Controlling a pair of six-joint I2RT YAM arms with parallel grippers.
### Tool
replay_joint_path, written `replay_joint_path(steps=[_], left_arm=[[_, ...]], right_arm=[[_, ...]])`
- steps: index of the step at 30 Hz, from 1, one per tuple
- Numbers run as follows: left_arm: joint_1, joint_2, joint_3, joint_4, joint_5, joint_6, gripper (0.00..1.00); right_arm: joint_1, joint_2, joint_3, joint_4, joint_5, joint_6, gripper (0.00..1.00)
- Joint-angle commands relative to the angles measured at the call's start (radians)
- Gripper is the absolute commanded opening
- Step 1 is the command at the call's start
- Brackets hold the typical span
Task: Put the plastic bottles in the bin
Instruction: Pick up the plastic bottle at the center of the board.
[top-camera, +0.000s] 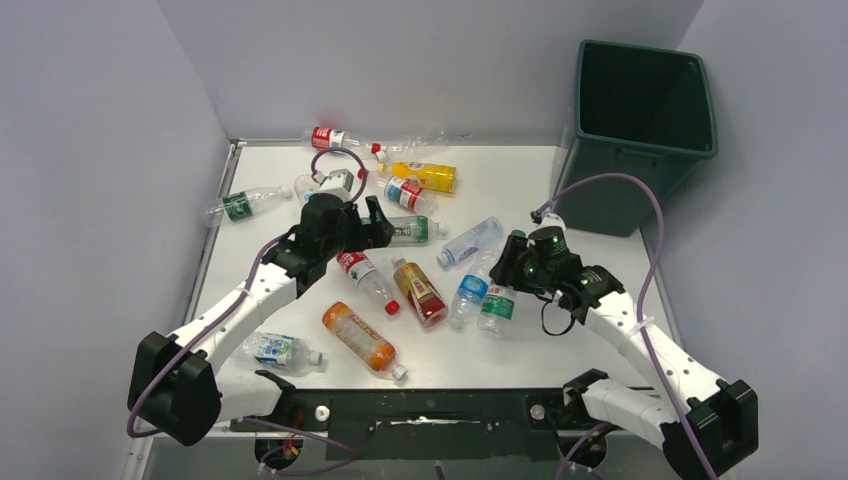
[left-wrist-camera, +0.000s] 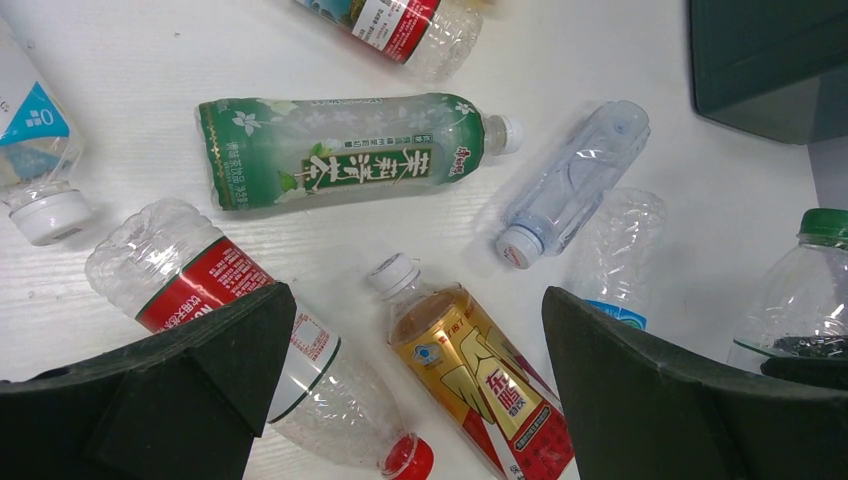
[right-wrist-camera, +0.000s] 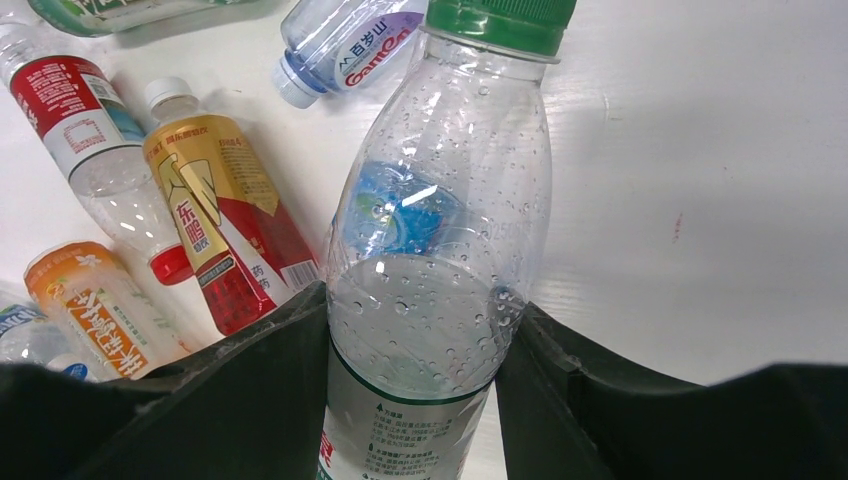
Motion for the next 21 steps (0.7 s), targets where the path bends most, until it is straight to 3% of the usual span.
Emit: replay_joint_path(steps=[1,21], left_arm=[[-0.005,-0.037,0.025,0.041,0.005,-0.002,0.98],[-0.007,0.013,0.055,0.037,0.015,0.021,0.98]], right_arm=[[0.012,-0.038,0.027,0.023,0.001,-0.016,0.42],[0.028,-0.063,-0.029,0.146,-0.084,-0.102,0.41]])
